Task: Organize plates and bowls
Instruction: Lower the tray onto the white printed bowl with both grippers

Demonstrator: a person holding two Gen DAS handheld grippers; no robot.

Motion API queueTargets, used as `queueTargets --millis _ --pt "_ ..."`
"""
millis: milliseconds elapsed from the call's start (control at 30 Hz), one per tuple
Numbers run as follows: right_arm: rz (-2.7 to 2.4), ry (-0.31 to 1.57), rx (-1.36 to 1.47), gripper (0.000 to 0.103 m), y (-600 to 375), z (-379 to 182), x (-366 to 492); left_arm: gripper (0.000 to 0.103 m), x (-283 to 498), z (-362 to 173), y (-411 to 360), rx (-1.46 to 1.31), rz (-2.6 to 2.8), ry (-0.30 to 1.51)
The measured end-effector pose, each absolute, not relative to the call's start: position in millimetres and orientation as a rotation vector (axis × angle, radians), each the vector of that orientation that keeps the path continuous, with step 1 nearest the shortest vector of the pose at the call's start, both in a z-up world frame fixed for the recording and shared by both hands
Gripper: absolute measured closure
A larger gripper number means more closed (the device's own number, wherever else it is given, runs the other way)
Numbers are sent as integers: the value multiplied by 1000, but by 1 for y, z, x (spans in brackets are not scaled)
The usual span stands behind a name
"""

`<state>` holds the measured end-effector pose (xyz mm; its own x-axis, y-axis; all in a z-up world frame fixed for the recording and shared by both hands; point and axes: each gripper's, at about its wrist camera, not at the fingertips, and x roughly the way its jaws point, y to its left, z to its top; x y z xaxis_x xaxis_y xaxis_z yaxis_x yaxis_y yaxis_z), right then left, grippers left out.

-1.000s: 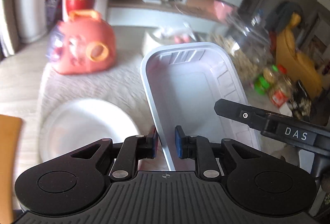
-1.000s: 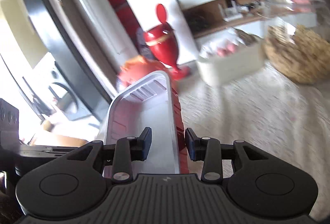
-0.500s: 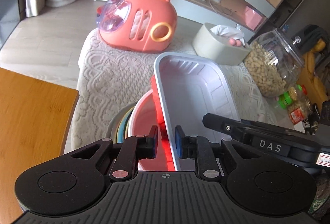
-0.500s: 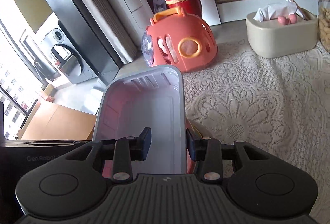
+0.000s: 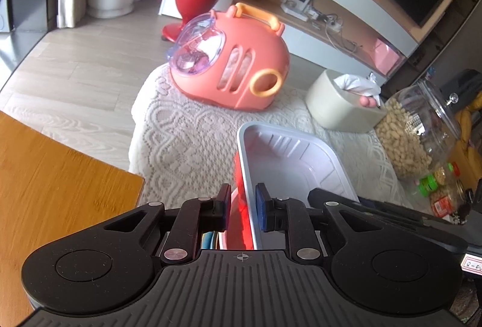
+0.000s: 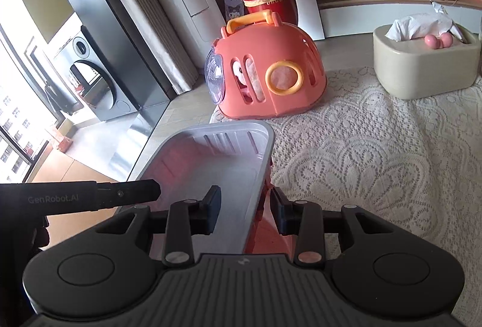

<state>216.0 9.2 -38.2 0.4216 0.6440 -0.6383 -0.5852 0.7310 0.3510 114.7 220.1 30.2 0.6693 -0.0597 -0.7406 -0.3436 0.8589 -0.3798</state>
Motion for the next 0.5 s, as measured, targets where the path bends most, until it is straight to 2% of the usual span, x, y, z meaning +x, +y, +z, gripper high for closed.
queueTargets --millis 500 --pt "842 813 135 65 -35 -16 177 81 85 45 195 -531 85 893"
